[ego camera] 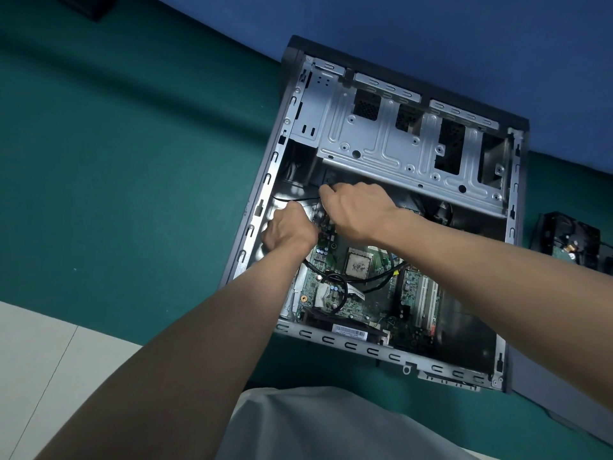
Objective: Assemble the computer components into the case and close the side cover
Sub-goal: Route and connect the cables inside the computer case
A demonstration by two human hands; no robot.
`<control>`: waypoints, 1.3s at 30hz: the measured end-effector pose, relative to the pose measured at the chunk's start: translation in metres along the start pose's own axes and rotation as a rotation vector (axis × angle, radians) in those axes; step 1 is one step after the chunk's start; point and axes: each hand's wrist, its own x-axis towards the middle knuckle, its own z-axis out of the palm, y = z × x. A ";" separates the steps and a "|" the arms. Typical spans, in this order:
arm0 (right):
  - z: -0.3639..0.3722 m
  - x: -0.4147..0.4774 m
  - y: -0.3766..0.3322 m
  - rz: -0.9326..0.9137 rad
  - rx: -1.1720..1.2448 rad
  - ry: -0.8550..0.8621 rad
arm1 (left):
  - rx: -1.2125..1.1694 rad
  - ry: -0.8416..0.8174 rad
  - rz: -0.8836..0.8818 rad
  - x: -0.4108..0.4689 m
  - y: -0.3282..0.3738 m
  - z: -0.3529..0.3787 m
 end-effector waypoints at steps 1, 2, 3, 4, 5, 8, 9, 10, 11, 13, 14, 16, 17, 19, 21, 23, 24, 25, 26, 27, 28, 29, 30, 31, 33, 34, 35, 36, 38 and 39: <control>-0.001 0.000 0.001 0.000 -0.028 0.028 | -0.001 -0.003 0.003 0.000 0.000 0.000; -0.001 0.000 0.001 0.014 -0.044 0.042 | -0.005 -0.007 0.003 0.000 0.000 0.000; -0.001 -0.001 0.001 0.033 -0.044 0.041 | -0.008 -0.010 0.001 0.000 0.000 0.000; -0.001 -0.002 0.001 0.045 -0.036 0.016 | -0.010 -0.012 -0.001 0.000 0.000 0.000; 0.000 -0.002 0.001 0.043 -0.027 -0.024 | -0.009 -0.012 -0.003 0.000 0.000 0.000; 0.000 0.001 0.000 0.005 -0.032 -0.126 | -0.005 0.001 -0.008 0.001 0.000 0.001; -0.001 0.002 0.000 -0.010 -0.037 -0.120 | -0.003 0.008 -0.010 0.001 0.000 0.001; -0.002 0.003 -0.001 -0.018 -0.037 -0.100 | 0.001 0.011 -0.012 0.001 0.000 0.001; -0.003 0.004 -0.002 -0.016 -0.032 -0.070 | 0.002 0.009 -0.013 0.001 0.000 0.001; -0.002 0.003 -0.002 0.015 -0.023 -0.009 | -0.001 0.003 -0.017 0.001 0.000 0.002; -0.002 0.003 -0.003 0.041 -0.023 0.009 | -0.001 0.002 -0.018 0.001 0.000 0.002; -0.002 0.001 -0.006 0.069 -0.041 0.008 | -0.001 0.006 -0.013 0.001 0.000 0.002; -0.002 0.001 -0.007 0.060 -0.052 -0.014 | -0.001 0.011 -0.012 0.001 0.000 0.002; -0.004 0.002 -0.008 0.014 -0.077 -0.078 | -0.002 0.022 -0.015 0.001 0.000 0.002; -0.007 0.004 -0.007 -0.064 -0.171 -0.096 | -0.001 0.027 -0.021 0.001 0.000 0.002; -0.011 0.004 -0.007 -0.135 -0.258 -0.073 | 0.003 0.026 -0.026 0.001 0.000 0.002; -0.013 0.004 -0.008 -0.157 -0.274 -0.067 | 0.002 0.025 -0.026 0.001 0.000 0.002; -0.014 0.004 -0.008 -0.166 -0.280 -0.072 | -0.002 0.023 -0.028 0.002 0.000 0.002; -0.015 0.005 -0.008 -0.175 -0.269 -0.086 | -0.006 0.021 -0.030 0.002 0.000 0.001; -0.014 0.006 -0.007 -0.184 -0.256 -0.104 | -0.009 0.017 -0.031 0.002 0.000 0.001; -0.014 0.008 -0.006 -0.188 -0.231 -0.114 | -0.010 0.012 -0.029 0.001 0.000 0.001; -0.013 0.009 -0.005 -0.176 -0.196 -0.125 | -0.009 0.007 -0.027 0.001 0.001 0.001; -0.013 0.010 -0.005 -0.163 -0.146 -0.132 | -0.009 0.005 -0.026 0.001 0.001 0.001; -0.013 0.012 -0.005 -0.144 -0.098 -0.140 | -0.009 0.007 -0.026 0.001 0.001 0.001; -0.012 0.014 -0.007 -0.086 0.009 -0.143 | -0.001 0.013 -0.025 0.000 0.001 0.000; -0.011 0.015 -0.009 -0.051 0.053 -0.144 | 0.007 0.014 -0.023 0.000 0.002 0.000; -0.011 0.015 -0.011 -0.014 0.089 -0.145 | 0.014 0.014 -0.019 0.000 0.002 0.000; -0.010 0.016 -0.013 0.020 0.119 -0.144 | 0.021 0.016 -0.013 0.000 0.002 0.000; -0.008 0.016 -0.019 0.085 0.180 -0.129 | 0.027 0.023 -0.005 -0.001 0.002 0.000; -0.006 0.016 -0.021 0.112 0.207 -0.116 | 0.024 0.024 -0.006 -0.002 0.002 0.000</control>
